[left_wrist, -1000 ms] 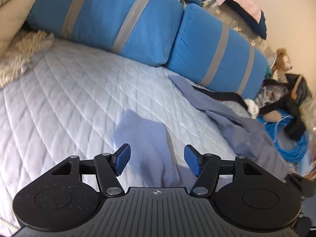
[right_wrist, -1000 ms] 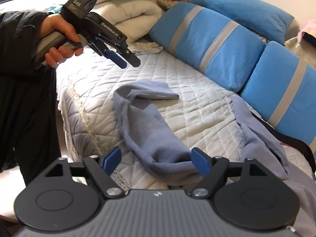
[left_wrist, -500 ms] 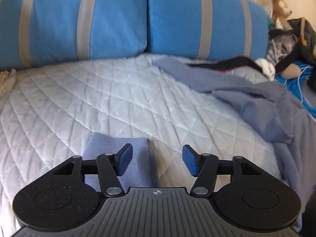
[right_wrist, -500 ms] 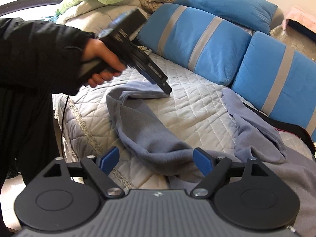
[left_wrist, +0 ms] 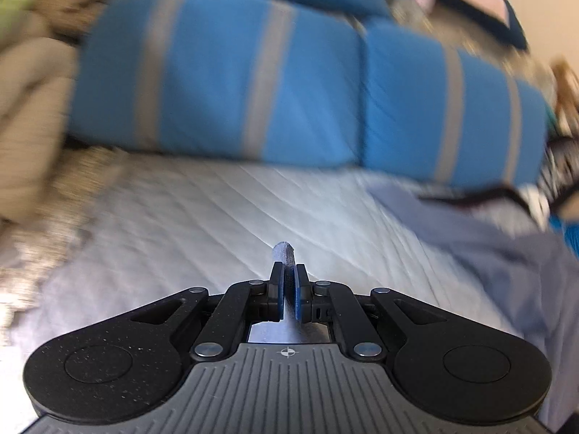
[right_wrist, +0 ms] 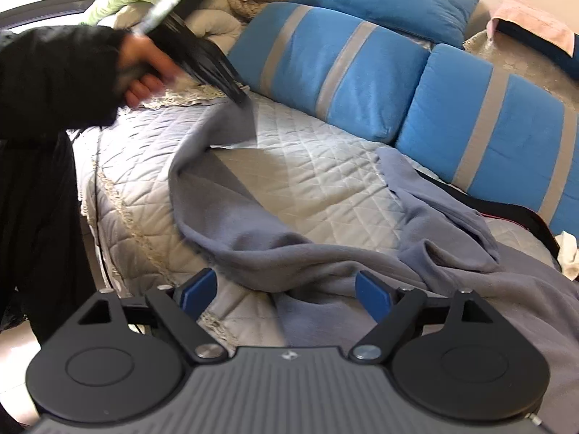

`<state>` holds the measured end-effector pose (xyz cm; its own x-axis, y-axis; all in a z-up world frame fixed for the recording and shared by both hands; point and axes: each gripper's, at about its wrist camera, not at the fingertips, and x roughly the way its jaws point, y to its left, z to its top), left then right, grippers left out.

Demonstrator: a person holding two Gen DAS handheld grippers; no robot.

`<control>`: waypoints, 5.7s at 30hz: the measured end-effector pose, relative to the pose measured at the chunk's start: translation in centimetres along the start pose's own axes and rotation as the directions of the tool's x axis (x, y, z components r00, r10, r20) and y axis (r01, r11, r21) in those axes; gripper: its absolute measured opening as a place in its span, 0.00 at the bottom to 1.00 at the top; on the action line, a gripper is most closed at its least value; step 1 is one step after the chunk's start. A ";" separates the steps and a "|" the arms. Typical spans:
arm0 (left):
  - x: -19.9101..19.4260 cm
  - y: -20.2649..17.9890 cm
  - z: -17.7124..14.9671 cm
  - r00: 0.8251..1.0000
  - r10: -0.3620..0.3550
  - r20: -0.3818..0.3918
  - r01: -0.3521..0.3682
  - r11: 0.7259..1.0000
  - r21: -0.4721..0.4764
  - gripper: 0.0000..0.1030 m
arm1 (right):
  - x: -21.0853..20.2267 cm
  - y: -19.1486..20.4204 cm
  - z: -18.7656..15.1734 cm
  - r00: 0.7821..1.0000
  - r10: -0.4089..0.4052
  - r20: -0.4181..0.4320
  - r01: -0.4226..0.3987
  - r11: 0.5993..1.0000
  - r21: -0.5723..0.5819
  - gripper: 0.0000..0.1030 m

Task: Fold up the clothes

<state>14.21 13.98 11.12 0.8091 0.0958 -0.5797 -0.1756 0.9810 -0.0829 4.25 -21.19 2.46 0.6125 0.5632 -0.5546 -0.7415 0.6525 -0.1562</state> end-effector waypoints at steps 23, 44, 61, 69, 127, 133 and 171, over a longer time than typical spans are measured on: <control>-3.6 10.3 -1.6 0.976 0.182 -0.119 -0.208 0.940 -0.268 0.04 | -0.5 0.4 2.0 0.999 0.014 0.034 -0.013 1.000 -0.013 0.94; 2.7 13.6 -1.0 0.979 0.003 -0.204 -0.057 0.964 -0.259 0.53 | 0.1 1.7 2.1 0.999 0.032 0.008 -0.033 0.999 0.007 0.95; 3.3 19.9 -8.8 0.938 -0.316 -0.141 0.085 0.604 -0.792 0.51 | -0.4 2.5 2.6 0.999 0.044 0.025 -0.044 0.999 0.025 0.95; 3.7 19.6 -9.0 0.953 -0.261 -0.157 0.038 0.615 -0.788 0.02 | -1.5 3.3 3.3 0.998 0.047 0.051 -0.048 0.999 0.021 0.96; 2.7 17.8 -4.9 0.950 -0.086 -0.300 0.034 0.984 -0.173 0.01 | -1.7 -2.2 -1.0 0.996 -0.033 -0.088 0.046 0.989 0.144 0.98; 2.6 17.5 -5.1 0.953 -0.085 -0.290 0.039 0.986 -0.162 0.01 | -2.3 -6.0 -2.2 0.990 -0.086 -0.112 0.110 0.969 0.221 0.98; 2.4 16.7 -5.7 0.968 -0.021 -0.250 -0.026 0.983 -0.184 0.01 | -4.3 -38.0 -13.7 0.873 -0.332 -0.358 0.487 0.644 0.590 0.44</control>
<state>10.00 29.61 3.69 0.6466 0.0301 -0.7622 -0.2973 0.9301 -0.2155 26.05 -55.29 -0.43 0.6823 0.0938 -0.7250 -0.0180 0.9936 0.1116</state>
